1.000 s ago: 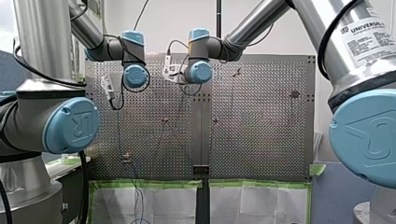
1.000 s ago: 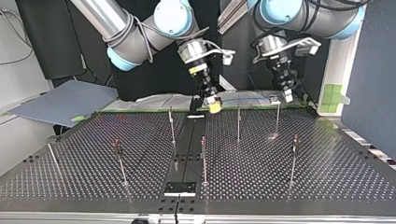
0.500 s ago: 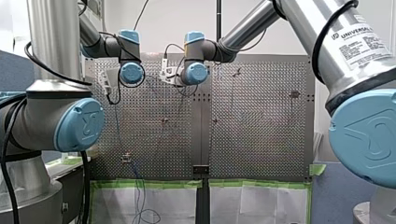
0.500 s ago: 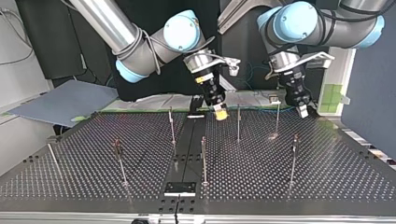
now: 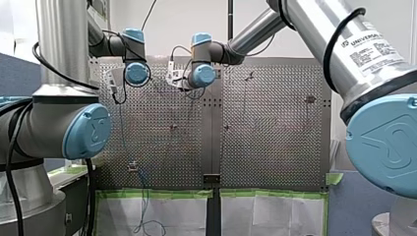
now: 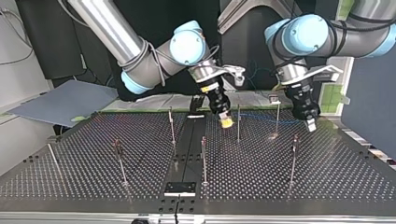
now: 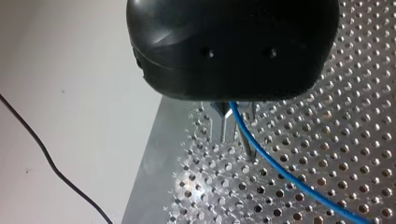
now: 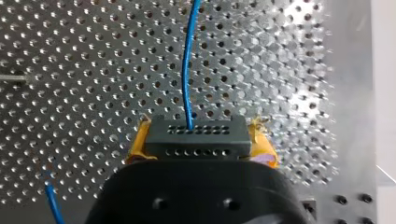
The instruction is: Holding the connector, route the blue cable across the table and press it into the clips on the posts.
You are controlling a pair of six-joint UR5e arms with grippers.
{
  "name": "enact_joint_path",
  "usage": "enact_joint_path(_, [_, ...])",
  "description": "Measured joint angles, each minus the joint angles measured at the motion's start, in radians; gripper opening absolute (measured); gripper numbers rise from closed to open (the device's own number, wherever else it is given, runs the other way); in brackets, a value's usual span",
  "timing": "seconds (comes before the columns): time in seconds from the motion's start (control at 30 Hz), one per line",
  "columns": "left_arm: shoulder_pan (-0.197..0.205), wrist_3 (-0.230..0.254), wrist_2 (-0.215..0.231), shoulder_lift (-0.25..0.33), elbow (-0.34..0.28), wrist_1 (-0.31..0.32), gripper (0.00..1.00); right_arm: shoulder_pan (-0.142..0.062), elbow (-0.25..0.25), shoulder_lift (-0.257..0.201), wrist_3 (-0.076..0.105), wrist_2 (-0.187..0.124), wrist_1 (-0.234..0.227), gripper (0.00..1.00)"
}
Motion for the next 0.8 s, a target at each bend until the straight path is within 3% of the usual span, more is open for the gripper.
enact_joint_path(0.23, [0.022,-0.011,0.013,-0.023,0.023,0.006,0.00,-0.001,-0.060,0.029,0.000,-0.019,0.017,0.00])
enact_joint_path(0.53, [0.054,-0.033,0.064,-0.030,0.040,0.017,0.00,-0.006,-0.132,0.039,0.000,-0.030,0.030,0.00])
enact_joint_path(0.8, [0.097,-0.055,0.107,-0.070,0.059,0.027,0.00,-0.005,-0.196,0.073,0.000,-0.031,0.050,0.00])
